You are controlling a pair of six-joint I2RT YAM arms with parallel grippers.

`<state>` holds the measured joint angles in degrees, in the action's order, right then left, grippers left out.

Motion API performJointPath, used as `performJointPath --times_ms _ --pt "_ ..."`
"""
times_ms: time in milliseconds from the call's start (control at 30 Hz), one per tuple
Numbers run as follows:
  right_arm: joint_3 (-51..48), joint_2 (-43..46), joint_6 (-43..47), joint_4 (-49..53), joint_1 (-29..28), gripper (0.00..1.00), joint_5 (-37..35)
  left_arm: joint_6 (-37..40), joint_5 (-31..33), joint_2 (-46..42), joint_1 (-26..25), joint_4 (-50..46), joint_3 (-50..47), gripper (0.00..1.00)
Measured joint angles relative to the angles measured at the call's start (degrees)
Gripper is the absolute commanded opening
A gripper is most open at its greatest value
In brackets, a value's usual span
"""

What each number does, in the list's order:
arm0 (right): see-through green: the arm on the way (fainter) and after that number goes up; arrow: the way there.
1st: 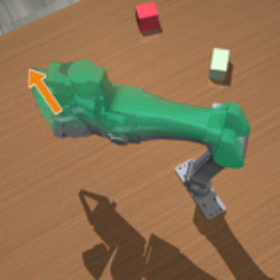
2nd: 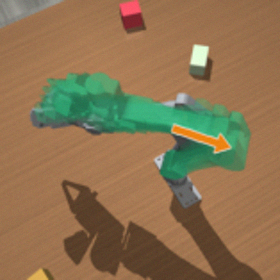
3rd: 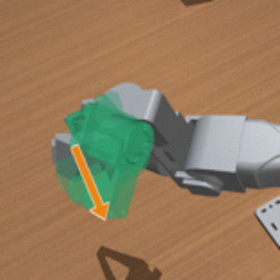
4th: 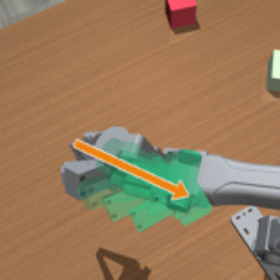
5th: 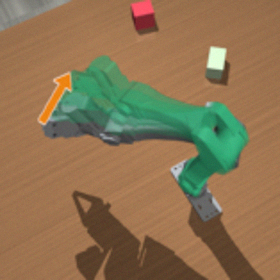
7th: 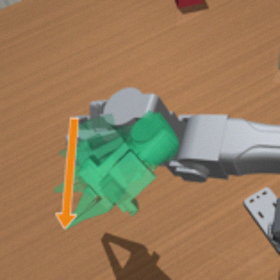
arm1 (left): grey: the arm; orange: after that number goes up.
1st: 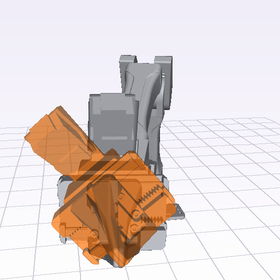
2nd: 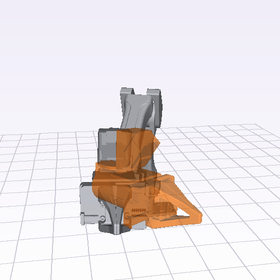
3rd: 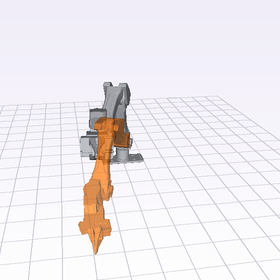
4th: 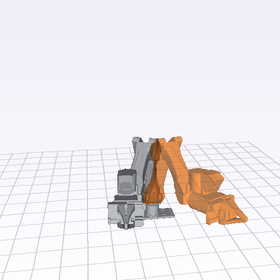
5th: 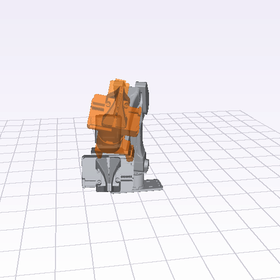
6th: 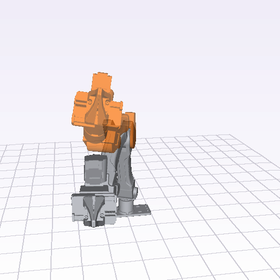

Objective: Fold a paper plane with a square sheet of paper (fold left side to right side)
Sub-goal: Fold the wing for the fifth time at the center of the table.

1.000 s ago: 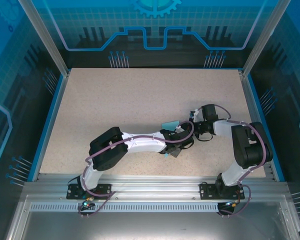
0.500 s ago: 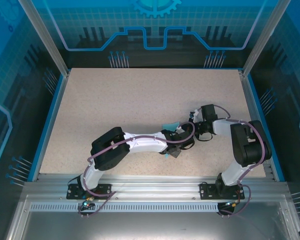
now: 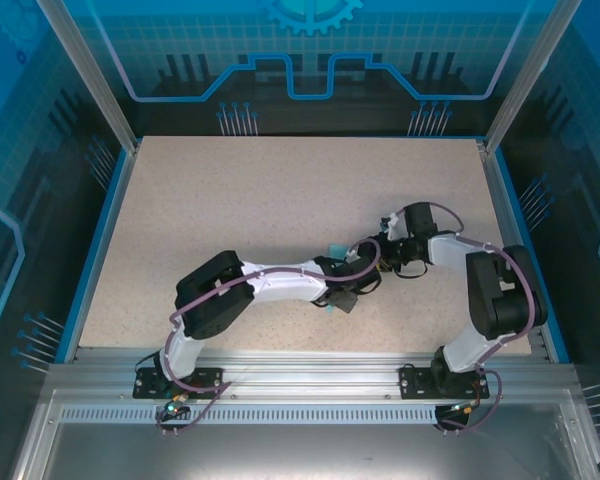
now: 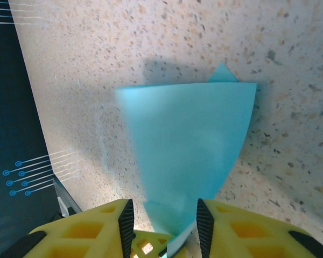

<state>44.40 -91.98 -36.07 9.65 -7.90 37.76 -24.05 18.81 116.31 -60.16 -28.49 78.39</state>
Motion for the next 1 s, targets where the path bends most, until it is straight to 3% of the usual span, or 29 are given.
performJointPath --times_ms 233,400,667,1000 --pt "0.59 9.49 4.87 5.86 2.34 0.58 -3.82 -1.42 -8.24 -4.81 4.85 5.92 -5.46 0.09" --pt "-1.42 11.96 6.62 6.01 2.43 0.62 -5.20 -4.22 -15.63 -8.02 8.61 12.41 -9.97 0.06" --pt "-4.85 9.55 6.10 2.16 0.81 0.62 -5.42 -10.95 -25.66 -10.95 13.84 25.09 -19.30 0.03" --pt "-4.72 2.45 3.08 -6.62 -5.51 0.59 -7.58 -17.90 -32.17 -10.97 16.55 36.81 -25.66 0.01"
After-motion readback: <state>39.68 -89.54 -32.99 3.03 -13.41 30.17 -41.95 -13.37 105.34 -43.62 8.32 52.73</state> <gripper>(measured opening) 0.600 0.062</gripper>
